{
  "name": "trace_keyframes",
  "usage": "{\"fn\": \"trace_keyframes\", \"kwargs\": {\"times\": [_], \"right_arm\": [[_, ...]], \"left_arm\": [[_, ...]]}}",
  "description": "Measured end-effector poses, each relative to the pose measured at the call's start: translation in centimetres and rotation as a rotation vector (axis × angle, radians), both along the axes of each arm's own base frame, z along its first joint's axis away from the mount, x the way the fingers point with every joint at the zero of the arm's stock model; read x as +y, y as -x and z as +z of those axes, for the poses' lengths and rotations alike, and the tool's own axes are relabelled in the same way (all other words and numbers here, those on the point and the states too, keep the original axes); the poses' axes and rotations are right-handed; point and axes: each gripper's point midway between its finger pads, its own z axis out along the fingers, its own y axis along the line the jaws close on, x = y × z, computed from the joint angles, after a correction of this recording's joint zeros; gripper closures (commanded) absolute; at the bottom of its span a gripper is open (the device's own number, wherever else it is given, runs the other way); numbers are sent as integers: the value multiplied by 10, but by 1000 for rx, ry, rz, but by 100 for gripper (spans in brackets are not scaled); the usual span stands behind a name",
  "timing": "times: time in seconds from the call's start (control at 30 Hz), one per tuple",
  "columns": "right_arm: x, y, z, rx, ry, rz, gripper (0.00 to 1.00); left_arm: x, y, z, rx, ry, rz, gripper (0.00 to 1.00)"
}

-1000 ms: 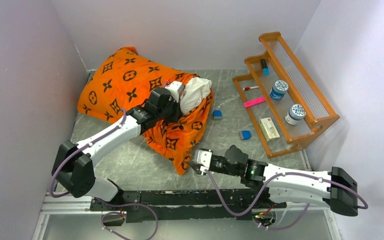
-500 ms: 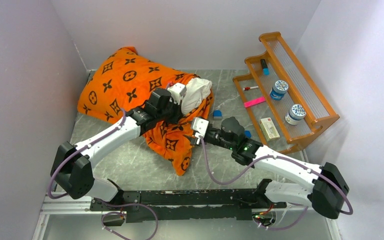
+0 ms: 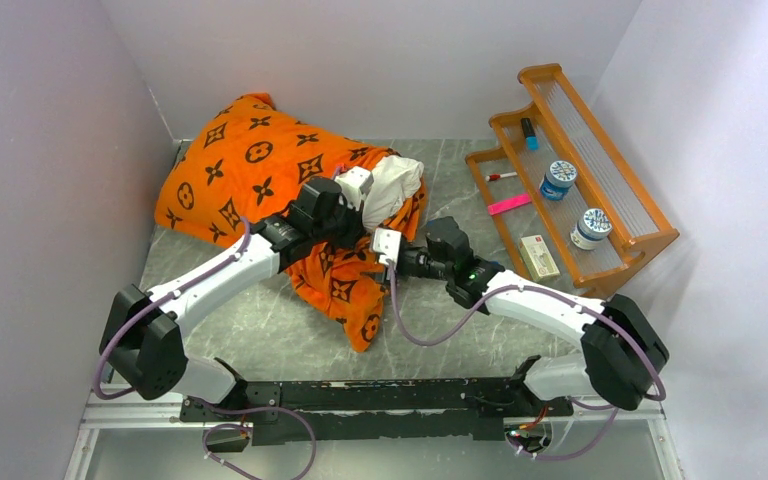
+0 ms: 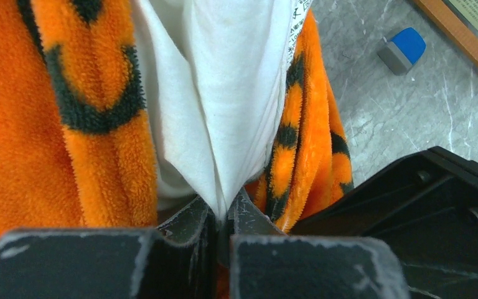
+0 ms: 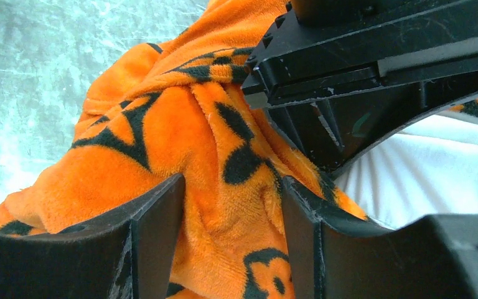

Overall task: Remove the pillowcase from the pillow
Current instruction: Remove the pillow from the pillowcase.

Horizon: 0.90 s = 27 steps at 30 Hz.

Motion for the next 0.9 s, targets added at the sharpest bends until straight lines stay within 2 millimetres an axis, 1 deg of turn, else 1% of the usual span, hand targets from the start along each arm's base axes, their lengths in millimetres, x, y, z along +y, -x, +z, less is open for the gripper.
{"fn": "trace_keyframes", "kwargs": {"times": [0.13, 0.27, 0.43, 0.53, 0.73, 0.83, 0.9], "right_arm": [[3, -5, 0, 2, -8, 14, 42], [8, -12, 9, -15, -29, 17, 43], [11, -20, 16, -29, -49, 15, 49], [13, -23, 13, -21, -42, 16, 57], [12, -21, 6, -1, -26, 24, 73], [11, -19, 3, 10, -19, 34, 84], [11, -17, 1, 19, -12, 40, 93]], "left_arm": [[0, 0, 0, 0, -1, -5, 95], [-1, 1, 0, 1, 0, -7, 95], [-1, 1, 0, 1, 1, -8, 95], [-1, 1, 0, 0, 0, -8, 95], [0, 2, -1, 6, -5, -8, 95], [1, 3, -1, 8, -6, -9, 95], [1, 4, -1, 9, -7, -9, 95]]}}
